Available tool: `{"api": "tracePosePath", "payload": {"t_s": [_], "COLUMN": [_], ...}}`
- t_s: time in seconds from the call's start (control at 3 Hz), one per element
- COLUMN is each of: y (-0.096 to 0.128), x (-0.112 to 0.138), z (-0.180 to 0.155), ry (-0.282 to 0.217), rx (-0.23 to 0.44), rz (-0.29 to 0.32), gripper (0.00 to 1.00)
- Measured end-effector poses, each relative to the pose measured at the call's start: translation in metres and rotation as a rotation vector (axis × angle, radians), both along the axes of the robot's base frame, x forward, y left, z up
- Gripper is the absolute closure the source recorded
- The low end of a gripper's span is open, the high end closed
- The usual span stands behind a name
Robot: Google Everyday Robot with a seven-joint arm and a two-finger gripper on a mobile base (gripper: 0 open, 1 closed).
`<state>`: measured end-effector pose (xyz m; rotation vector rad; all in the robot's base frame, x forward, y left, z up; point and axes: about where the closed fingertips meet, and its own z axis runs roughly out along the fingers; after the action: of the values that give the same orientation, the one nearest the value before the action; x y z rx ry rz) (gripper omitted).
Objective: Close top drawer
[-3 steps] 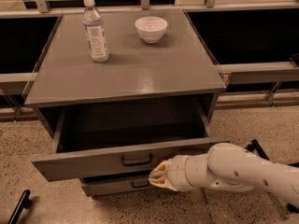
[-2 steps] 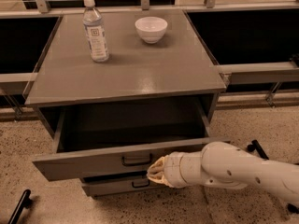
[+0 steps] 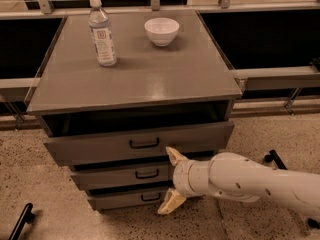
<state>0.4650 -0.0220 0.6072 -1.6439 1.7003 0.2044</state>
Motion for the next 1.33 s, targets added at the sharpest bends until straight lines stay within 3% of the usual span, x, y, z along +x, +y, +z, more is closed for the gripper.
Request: {"api": "tracePosePath", "payload": {"t_s": [0.33, 0.67, 1.0, 1.33], "y": [0.000, 0.001, -0.010, -0.025], "x": [0.000, 0.007, 0.026, 0.050], "z": [0.000, -0.005, -0.007, -0.014], "ry": [0.000, 0.011, 0.009, 0.001], "rx": [0.000, 0.003, -0.011, -0.060], "rz": [0.000, 0.030, 0.032, -0.006], "gripper": [0.00, 0.26, 0.44, 0.26]}}
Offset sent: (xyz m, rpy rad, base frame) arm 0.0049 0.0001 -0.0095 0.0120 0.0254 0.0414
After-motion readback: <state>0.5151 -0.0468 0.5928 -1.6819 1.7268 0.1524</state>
